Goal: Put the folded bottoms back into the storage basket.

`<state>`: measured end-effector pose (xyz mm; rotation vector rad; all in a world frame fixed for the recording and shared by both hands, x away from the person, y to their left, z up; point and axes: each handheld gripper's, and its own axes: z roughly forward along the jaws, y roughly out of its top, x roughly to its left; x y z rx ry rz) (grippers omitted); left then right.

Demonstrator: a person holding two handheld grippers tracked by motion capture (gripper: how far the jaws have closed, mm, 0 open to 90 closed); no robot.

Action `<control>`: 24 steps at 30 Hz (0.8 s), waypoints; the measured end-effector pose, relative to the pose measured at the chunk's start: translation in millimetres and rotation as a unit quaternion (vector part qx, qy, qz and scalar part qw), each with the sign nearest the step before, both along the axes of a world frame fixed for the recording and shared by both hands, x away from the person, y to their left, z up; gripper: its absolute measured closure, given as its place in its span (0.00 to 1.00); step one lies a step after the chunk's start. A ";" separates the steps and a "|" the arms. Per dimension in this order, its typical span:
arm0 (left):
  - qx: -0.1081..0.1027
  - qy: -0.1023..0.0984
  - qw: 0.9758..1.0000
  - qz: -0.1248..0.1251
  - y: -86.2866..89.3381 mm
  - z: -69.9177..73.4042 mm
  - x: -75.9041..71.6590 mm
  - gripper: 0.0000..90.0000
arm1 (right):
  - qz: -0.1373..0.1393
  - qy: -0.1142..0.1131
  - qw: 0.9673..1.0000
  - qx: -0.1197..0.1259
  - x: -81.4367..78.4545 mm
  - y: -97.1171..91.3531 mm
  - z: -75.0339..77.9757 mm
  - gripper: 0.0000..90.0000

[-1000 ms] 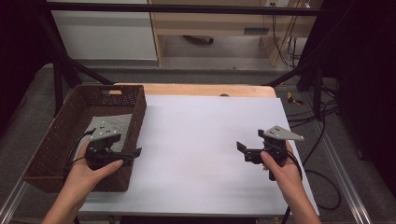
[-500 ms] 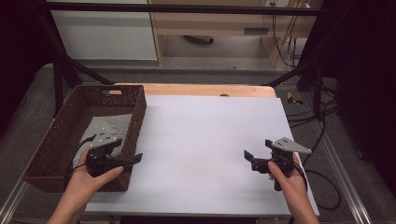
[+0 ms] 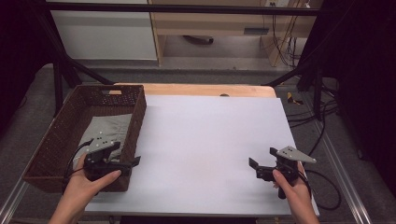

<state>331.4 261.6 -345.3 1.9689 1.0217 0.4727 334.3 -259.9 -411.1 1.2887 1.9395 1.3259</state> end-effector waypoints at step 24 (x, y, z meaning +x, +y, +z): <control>-0.006 -0.003 1.000 0.006 7.0 -10.1 -6.3 0.08 | 0.013 -0.005 1.000 0.002 -4.3 9.0 -12.5 0.05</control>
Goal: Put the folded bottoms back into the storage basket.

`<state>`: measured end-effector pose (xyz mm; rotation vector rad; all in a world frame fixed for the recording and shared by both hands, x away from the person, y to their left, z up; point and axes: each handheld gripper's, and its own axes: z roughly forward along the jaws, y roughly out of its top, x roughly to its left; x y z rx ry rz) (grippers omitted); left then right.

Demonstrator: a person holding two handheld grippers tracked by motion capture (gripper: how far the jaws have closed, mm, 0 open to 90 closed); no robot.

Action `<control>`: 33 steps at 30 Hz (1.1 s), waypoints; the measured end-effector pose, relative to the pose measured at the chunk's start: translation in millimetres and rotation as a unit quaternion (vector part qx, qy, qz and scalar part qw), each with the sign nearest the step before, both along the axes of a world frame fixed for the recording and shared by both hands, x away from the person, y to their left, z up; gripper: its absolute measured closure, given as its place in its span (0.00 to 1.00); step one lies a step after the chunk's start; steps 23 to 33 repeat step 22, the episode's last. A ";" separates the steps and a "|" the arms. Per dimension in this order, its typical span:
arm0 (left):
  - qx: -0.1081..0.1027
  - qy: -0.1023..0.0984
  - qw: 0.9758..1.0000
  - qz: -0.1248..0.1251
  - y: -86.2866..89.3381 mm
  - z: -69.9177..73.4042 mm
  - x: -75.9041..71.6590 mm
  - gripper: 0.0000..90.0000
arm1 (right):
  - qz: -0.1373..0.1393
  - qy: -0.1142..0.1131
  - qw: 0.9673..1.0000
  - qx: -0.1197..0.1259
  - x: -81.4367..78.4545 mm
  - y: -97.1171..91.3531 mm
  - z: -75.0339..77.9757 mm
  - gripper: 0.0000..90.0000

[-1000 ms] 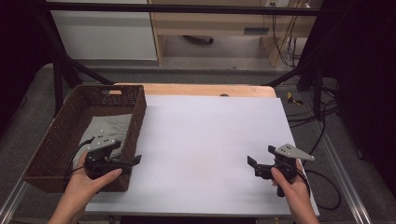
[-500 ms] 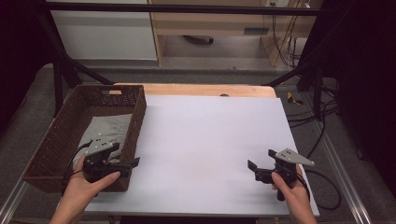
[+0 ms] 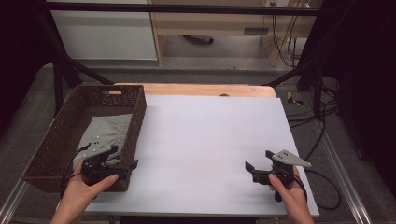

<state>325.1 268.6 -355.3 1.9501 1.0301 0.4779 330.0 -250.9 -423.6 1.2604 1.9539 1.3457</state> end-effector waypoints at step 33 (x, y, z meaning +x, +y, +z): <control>0.005 -0.002 1.000 -0.002 -1.2 -3.6 -0.7 0.09 | 0.028 -0.012 1.000 0.000 3.8 16.0 -9.3 0.05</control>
